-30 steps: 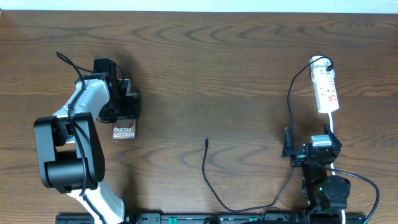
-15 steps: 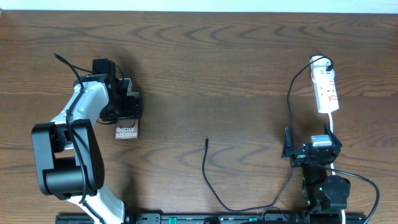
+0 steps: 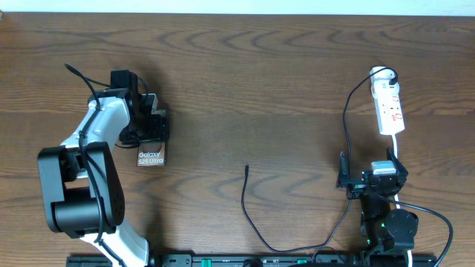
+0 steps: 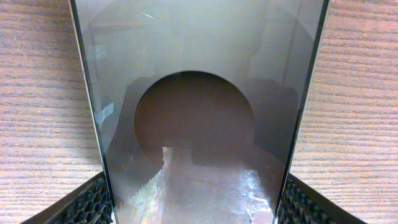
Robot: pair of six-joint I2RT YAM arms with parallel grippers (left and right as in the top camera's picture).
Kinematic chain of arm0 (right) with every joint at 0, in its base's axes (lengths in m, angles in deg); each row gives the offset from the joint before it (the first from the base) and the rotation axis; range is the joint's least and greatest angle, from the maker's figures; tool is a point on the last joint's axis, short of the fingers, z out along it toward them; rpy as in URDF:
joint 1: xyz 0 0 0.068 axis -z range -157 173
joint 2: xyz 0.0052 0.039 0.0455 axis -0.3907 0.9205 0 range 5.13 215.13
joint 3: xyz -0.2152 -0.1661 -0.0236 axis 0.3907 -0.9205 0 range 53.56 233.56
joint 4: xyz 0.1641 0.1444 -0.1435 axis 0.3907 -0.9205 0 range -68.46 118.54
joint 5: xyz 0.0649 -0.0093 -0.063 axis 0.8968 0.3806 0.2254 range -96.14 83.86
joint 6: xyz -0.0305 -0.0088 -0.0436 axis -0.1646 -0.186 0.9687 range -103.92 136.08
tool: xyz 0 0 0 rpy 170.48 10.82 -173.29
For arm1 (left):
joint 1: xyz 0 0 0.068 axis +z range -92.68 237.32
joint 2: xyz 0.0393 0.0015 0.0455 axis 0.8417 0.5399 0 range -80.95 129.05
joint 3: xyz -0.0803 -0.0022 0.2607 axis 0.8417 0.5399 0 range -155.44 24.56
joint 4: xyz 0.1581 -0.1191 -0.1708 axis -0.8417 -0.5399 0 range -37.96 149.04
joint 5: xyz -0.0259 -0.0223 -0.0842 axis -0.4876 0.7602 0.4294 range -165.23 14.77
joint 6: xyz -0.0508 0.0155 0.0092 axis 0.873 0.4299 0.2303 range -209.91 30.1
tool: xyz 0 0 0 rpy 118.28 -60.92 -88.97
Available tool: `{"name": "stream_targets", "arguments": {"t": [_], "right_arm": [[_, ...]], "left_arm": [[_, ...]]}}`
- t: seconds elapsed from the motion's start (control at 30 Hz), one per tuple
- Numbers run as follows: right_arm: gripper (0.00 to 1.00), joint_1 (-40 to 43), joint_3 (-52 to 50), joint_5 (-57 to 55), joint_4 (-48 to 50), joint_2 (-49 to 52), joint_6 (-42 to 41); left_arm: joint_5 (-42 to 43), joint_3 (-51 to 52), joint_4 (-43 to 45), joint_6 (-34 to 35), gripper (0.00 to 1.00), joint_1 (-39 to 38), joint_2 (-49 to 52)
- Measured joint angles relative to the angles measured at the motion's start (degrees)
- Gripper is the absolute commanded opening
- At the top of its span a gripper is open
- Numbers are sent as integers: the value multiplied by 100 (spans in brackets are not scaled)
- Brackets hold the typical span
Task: Plug charger to phone and switch on socket
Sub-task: 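Lift the phone box upward with the left gripper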
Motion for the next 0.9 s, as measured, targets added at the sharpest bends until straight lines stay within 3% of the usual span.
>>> {"name": "stream_targets", "arguments": {"t": [0.9], "right_arm": [[99,0,0,0,0,0,2]], "left_arm": [[-238,0,-57,188,7,-13,0]]}}
